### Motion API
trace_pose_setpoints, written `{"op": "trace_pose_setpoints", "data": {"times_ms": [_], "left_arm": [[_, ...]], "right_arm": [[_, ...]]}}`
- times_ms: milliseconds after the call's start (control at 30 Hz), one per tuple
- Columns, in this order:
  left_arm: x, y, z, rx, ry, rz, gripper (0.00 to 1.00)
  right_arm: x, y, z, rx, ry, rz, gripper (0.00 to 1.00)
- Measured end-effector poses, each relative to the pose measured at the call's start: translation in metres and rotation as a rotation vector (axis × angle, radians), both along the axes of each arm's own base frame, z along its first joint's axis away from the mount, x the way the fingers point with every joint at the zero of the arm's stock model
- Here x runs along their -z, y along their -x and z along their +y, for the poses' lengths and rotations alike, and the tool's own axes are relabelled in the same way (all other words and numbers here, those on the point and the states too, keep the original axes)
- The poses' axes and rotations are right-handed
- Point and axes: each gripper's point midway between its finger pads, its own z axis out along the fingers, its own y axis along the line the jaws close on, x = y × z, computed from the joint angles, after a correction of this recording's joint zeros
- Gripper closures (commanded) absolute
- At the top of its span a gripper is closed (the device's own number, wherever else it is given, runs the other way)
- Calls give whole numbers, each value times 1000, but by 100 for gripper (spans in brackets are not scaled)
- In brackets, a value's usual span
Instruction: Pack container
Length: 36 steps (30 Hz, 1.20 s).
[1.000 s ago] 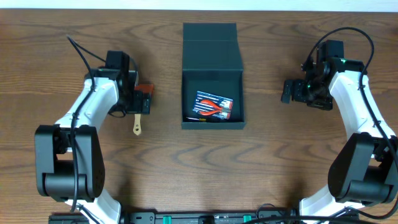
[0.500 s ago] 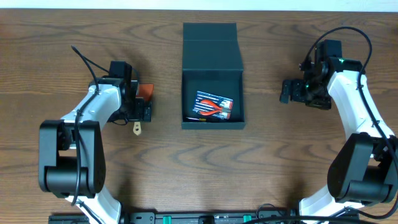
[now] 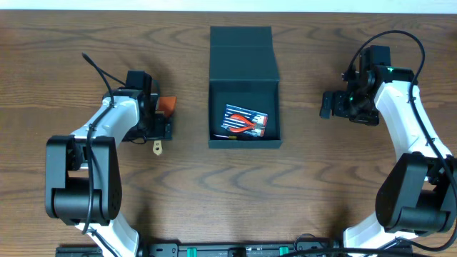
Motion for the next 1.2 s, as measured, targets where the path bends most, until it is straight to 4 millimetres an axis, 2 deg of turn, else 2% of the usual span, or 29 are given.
{"op": "trace_pose_setpoints", "data": {"times_ms": [200,267,333,400,633,1200], "left_arm": [[0,5,0,-3,0,20,51],[0,6,0,-2,-1,25,56],[0,7,0,-5,-1,28,67],[0,7,1,-5,-2,29,71],[0,8,1,-3,-7,31,94],[0,8,1,-2,-4,35,94]], "right_arm": [[0,0,0,0,0,0,1],[0,0,0,0,0,0,1],[0,0,0,0,0,0,1],[0,0,0,0,0,0,1],[0,0,0,0,0,2,1],[0,1,0,0,0,5,1]]}}
